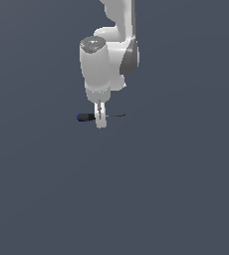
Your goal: Pick up the object and move it to a goal position.
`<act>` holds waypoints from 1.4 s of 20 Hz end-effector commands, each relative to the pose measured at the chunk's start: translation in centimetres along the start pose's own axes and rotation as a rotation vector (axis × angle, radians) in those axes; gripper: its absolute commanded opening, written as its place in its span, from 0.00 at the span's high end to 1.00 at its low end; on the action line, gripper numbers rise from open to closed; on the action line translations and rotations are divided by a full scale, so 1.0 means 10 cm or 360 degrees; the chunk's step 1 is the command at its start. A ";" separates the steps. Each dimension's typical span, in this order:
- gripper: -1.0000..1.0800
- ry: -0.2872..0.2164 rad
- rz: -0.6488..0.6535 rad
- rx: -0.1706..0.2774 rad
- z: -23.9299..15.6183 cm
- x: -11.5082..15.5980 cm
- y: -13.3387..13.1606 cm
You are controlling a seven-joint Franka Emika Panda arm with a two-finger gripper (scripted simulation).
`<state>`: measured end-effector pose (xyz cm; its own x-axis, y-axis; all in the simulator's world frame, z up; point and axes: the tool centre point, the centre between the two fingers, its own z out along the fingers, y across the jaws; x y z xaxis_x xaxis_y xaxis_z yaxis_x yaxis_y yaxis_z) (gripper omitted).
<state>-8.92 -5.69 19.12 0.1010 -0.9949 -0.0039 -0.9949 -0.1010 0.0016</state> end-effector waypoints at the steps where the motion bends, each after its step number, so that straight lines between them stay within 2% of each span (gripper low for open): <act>1: 1.00 0.0002 0.0001 0.0000 -0.27 0.15 0.08; 16: 1.00 0.0006 0.0000 0.0001 -1.73 0.91 0.43; 22: 1.00 0.0006 -0.0003 0.0002 -2.09 1.09 0.49; 28: 1.00 0.0006 -0.0005 0.0002 -2.26 1.18 0.51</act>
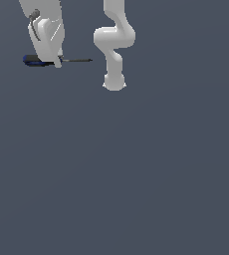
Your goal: Pick up the object and move it to a goal position.
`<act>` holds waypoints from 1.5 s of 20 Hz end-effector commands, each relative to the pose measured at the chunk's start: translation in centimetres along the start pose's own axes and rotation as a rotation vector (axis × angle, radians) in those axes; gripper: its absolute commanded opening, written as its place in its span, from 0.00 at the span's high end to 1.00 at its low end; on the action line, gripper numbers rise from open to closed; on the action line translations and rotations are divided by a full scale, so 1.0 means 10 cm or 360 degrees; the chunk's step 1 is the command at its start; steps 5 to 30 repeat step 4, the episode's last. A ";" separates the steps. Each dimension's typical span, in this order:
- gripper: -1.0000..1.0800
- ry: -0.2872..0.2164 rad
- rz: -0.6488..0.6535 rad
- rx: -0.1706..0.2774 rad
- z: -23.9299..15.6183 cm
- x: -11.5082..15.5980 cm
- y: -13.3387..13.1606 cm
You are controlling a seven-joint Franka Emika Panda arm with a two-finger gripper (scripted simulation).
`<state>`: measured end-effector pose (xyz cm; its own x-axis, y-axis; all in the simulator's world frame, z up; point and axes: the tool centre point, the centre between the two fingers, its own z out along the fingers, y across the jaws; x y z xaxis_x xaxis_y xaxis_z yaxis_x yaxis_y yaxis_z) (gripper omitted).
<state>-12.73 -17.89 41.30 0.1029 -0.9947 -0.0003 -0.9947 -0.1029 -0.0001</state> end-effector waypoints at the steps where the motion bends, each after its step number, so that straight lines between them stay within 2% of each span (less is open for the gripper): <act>1: 1.00 0.0000 -0.0002 0.0000 -0.05 0.02 0.00; 30: 1.00 0.0000 -0.0002 0.0000 -0.05 0.03 0.00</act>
